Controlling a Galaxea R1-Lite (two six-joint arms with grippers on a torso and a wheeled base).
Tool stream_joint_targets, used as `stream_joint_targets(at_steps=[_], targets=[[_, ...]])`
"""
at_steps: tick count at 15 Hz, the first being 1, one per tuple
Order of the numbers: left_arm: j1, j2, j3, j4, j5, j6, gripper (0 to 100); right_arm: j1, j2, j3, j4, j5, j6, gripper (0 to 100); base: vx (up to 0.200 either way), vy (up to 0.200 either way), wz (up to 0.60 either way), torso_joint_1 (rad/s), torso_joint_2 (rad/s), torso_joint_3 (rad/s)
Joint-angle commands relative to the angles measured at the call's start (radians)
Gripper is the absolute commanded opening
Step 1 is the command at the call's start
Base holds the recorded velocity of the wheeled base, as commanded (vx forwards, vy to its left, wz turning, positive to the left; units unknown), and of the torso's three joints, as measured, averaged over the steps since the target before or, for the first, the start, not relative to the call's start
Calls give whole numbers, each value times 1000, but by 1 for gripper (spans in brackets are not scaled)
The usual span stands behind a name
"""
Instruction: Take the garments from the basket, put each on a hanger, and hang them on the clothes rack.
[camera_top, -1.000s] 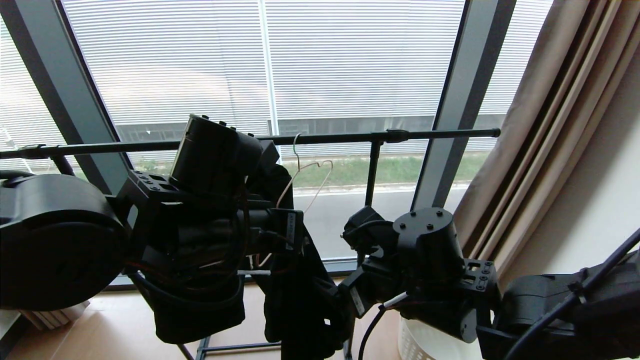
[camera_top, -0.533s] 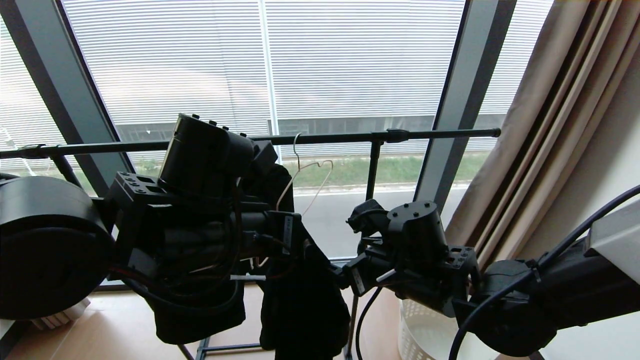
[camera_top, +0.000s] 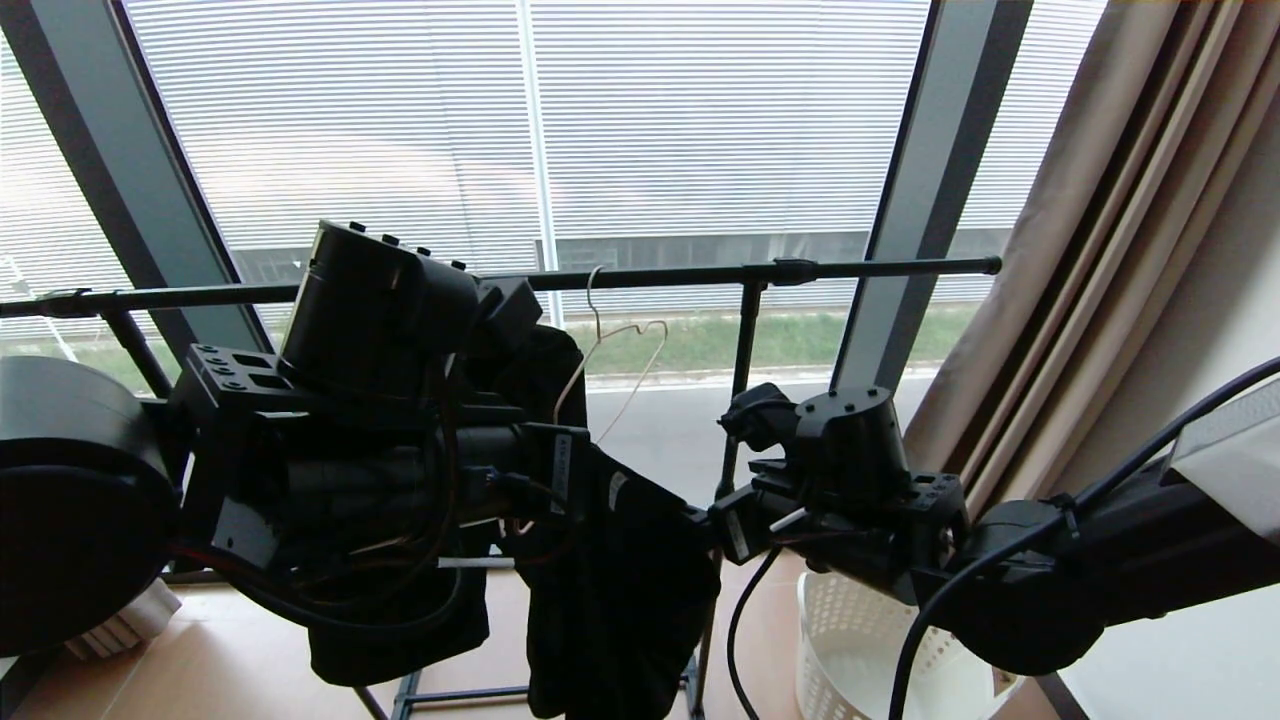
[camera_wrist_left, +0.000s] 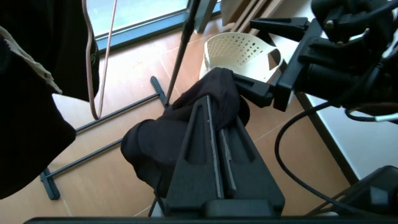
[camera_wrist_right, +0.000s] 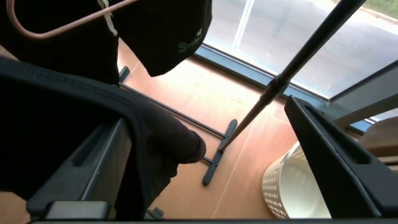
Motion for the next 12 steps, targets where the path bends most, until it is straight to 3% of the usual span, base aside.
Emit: stream_joint_targets(at_steps=[1,8,9,12], targets=[[0,-3,1,0,0,0,0,-3,13,-2,0,0,0,100,0,0,0,0,0,0],[3,-8,11,0,0,0,0,-14,20,-9,0,-1,0,100,0,0,0,0,0,0],[3,-7,11,0,-2,-2,0,-14,20,-9,0,-1,3,0,0,0,0,0,0,0],[3,-8,12,1,-2,-3,0,-14,20,-10,0,-1,0,0,0,0,0,0,0,0]])
